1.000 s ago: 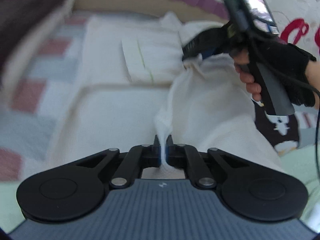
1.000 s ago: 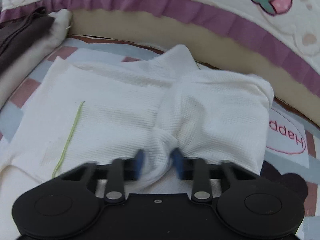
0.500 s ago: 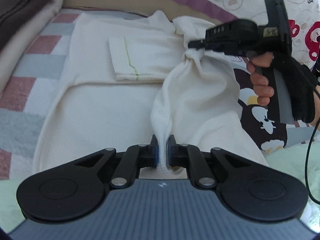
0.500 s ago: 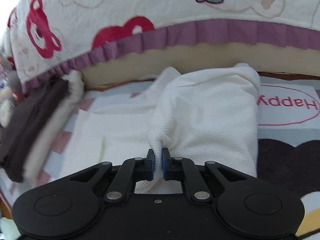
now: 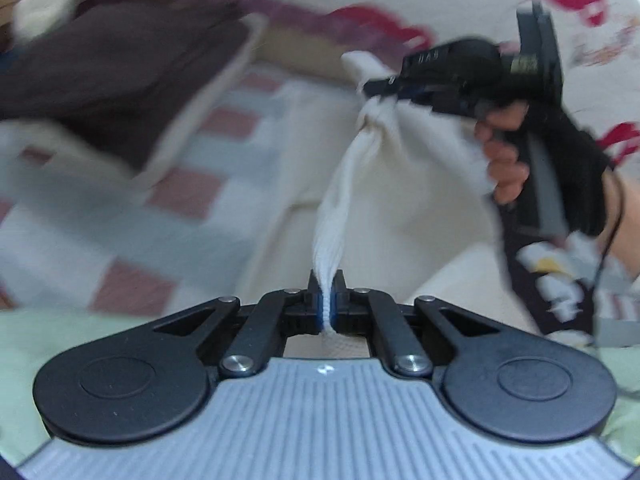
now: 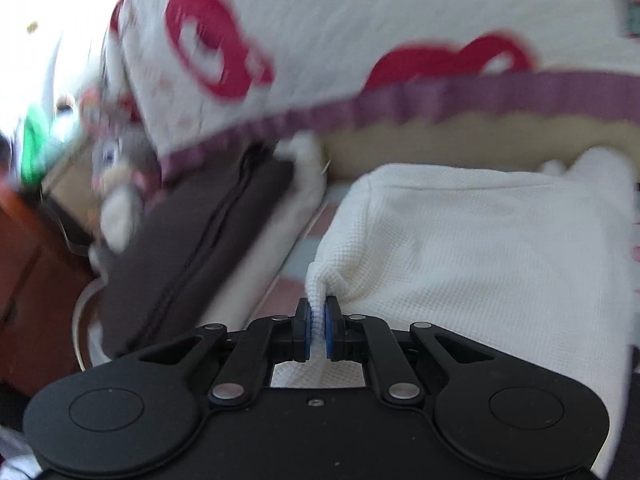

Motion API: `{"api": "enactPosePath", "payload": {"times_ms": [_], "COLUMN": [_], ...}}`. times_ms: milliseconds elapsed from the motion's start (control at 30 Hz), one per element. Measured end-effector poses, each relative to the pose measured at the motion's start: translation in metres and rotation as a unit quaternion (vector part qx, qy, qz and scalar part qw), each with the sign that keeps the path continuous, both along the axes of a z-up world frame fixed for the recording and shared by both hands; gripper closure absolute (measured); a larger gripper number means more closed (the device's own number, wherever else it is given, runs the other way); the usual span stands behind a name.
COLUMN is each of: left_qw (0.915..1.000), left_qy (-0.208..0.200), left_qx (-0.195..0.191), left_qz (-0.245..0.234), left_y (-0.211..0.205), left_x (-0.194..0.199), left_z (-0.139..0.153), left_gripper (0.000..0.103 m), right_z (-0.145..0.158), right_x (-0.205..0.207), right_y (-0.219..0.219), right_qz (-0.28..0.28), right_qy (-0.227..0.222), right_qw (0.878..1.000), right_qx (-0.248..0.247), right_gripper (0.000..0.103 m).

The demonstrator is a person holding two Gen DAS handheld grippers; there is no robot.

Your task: Fold clothes

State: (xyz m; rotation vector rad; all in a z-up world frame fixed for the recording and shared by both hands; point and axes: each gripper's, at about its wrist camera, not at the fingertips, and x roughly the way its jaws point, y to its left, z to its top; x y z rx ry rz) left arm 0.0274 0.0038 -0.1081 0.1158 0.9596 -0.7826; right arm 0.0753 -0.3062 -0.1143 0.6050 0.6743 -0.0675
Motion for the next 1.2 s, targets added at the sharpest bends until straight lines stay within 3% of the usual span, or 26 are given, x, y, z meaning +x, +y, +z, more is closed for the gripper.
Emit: {"api": "enactPosePath", "payload": {"times_ms": [133,267,367,400,433,500,600,733,833,967,1133,1200], "left_qw": [0.9997,0.9993,0.9970,0.9965,0.9963,0.9956,0.9972,0.9996,0.9997,0.9988,0.9971,0.9981], "left_qy": [0.013,0.018,0.038,0.039,0.036,0.030,0.013,-0.006,-0.020,-0.048,-0.060,-0.042], "left_qx": [0.018,0.033,0.067,0.073,0.076,0.082,0.066,0.021,-0.011,0.010,0.041,0.032], "left_qz": [0.012,-0.005,-0.002,0.005,0.014,0.032,0.034,0.018,0.004,0.000,-0.022,-0.033], "left_y": [0.009,0.004,0.001,0.002,0.004,0.008,0.007,-0.033,-0.067,-0.125,-0.172,-0.182], "left_x": [-0.003,-0.011,-0.011,-0.009,-0.007,-0.003,0.011,0.054,0.090,0.140,0.189,0.201], "left_z": [-0.005,-0.005,-0.018,-0.017,-0.015,-0.009,0.007,0.011,0.007,-0.023,-0.059,-0.069], "left_gripper": [0.100,0.100,0.097,0.093,0.081,0.061,0.055,0.048,0.045,0.045,0.045,0.045], "right_z": [-0.029,-0.043,-0.048,-0.044,-0.038,-0.024,-0.003,-0.008,-0.023,-0.035,-0.048,-0.055], "right_x": [0.034,0.037,0.036,0.029,0.017,-0.011,-0.050,-0.089,-0.107,-0.110,-0.086,-0.080], "right_y": [0.021,0.022,0.014,0.010,0.004,-0.012,-0.044,-0.100,-0.137,-0.168,-0.182,-0.182], "right_qz": [0.044,0.087,0.128,0.134,0.141,0.148,0.112,0.004,-0.058,-0.091,-0.089,-0.087], "right_qy": [0.037,0.050,0.083,0.078,0.061,0.022,-0.011,0.025,0.037,0.022,0.035,0.040], "right_qw": [0.998,0.995,0.988,0.988,0.988,0.988,0.993,1.000,0.997,0.992,0.992,0.992], "right_qx": [-0.020,-0.026,-0.037,-0.024,0.002,0.047,0.026,-0.015,0.027,0.090,0.085,0.085], "right_gripper": [0.094,0.092,0.082,0.077,0.076,0.063,0.051,0.050,0.050,0.048,0.047,0.047]}}
